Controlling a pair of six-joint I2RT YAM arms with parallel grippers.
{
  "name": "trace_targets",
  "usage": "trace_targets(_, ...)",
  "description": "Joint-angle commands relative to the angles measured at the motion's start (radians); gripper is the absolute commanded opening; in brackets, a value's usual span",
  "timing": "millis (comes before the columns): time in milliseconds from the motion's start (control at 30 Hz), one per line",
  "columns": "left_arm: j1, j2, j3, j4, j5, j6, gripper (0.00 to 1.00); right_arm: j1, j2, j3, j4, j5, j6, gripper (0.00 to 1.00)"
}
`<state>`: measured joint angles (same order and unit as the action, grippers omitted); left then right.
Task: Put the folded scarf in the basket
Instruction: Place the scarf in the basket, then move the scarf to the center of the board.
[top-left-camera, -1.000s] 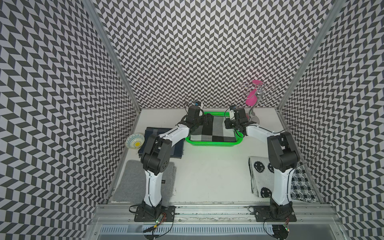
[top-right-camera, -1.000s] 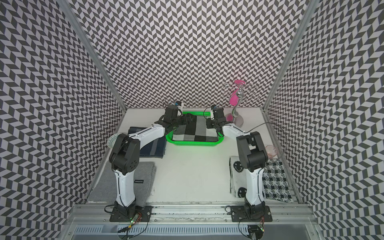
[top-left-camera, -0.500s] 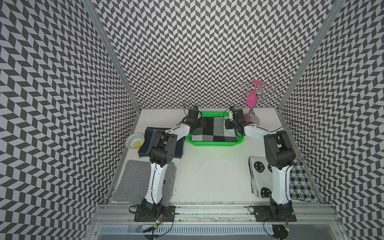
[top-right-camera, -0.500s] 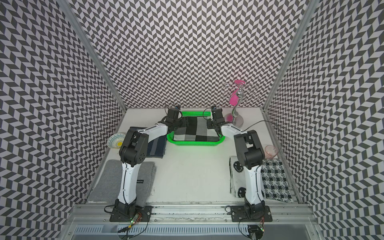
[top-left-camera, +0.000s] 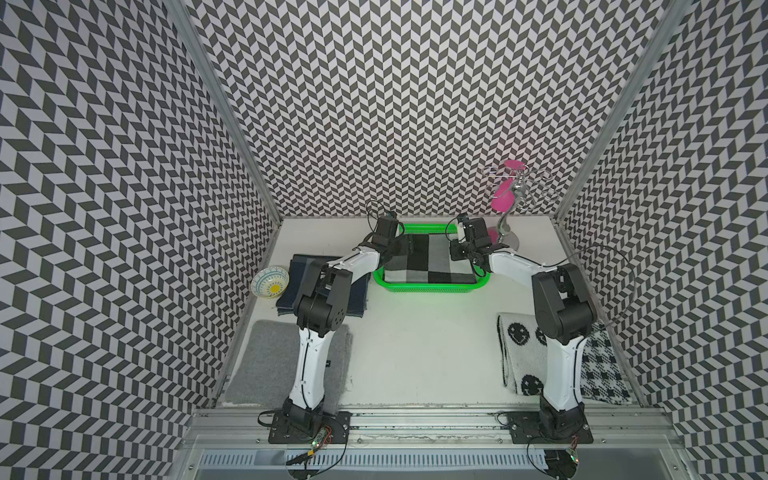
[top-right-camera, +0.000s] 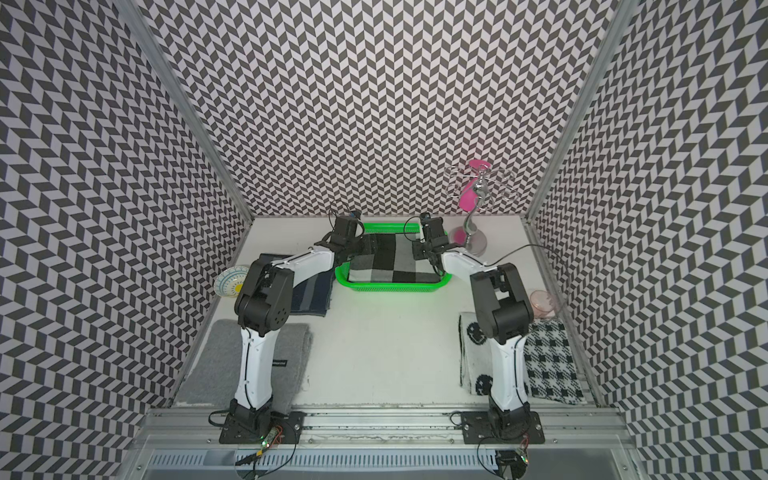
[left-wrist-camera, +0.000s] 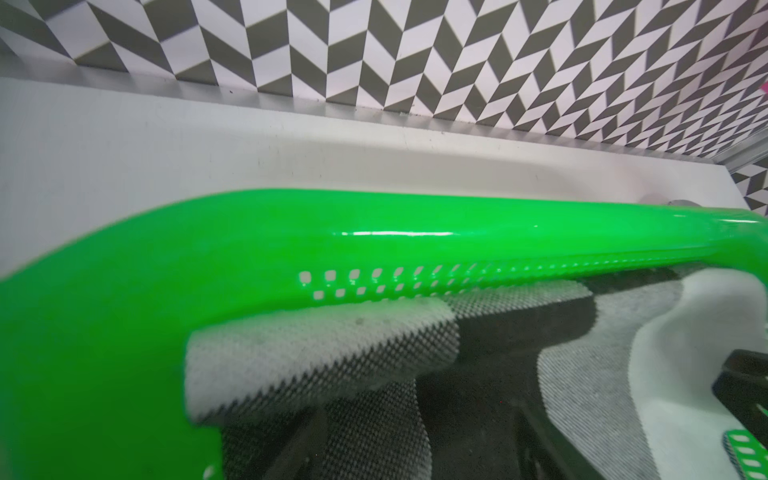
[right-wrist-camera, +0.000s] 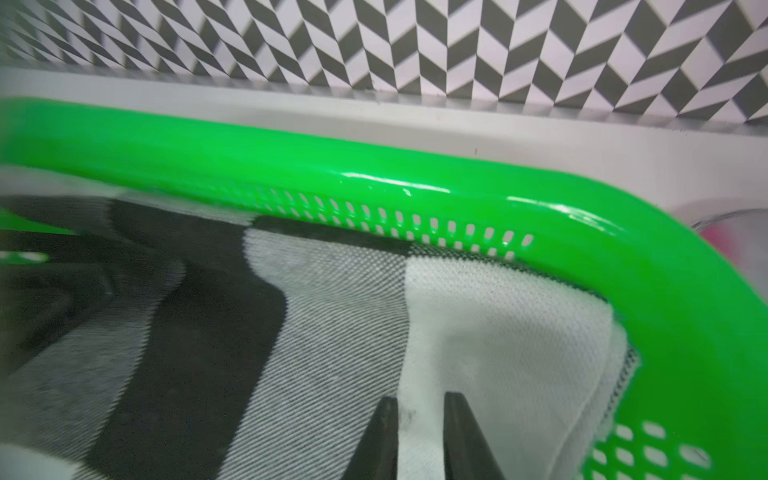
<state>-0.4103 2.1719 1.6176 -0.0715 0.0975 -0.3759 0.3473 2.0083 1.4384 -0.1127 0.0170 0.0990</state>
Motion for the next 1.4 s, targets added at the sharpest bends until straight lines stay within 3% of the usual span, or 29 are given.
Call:
trace_targets(0, -0.013, -0.142, -0.018, -0.014, 0.033, 0.001, 0.76, 0.009, -0.145, -0.059, 0.016, -0.042, 0.029, 0.24)
trace_targets(300, 0.018, -0.368, -0.116, -0.097, 0.111, -0.041, 0.78, 0.087, -0.401, -0.239, -0.069, -0.115, 0.084, 0.24)
trace_targets(500, 0.085, -0.580, -0.288, -0.145, 0.124, -0.044, 0.79, 0.294, -0.553, -0.393, -0.110, -0.130, 0.170, 0.29)
trace_targets(700, 0.252, -0.819, -0.573, -0.115, 0.152, -0.075, 0.80, 0.515, -0.654, -0.605, 0.090, -0.211, 0.376, 0.44)
trace_targets(867, 0.344, -0.867, -0.682, -0.104, 0.233, -0.091, 0.80, 0.674, -0.542, -0.630, 0.253, -0.227, 0.479, 0.53)
trace_targets(1067, 0.358, -0.911, -0.724, -0.107, 0.195, -0.072, 0.80, 0.792, -0.374, -0.559, 0.392, -0.224, 0.551, 0.55)
trace_targets(1200, 0.367, -0.908, -0.732, -0.111, 0.221, -0.071, 0.80, 0.836, -0.236, -0.480, 0.482, -0.280, 0.608, 0.59)
trace_targets(1367, 0.379, -0.921, -0.752, -0.092, 0.224, -0.068, 0.80, 0.869, -0.084, -0.365, 0.479, -0.257, 0.632, 0.61)
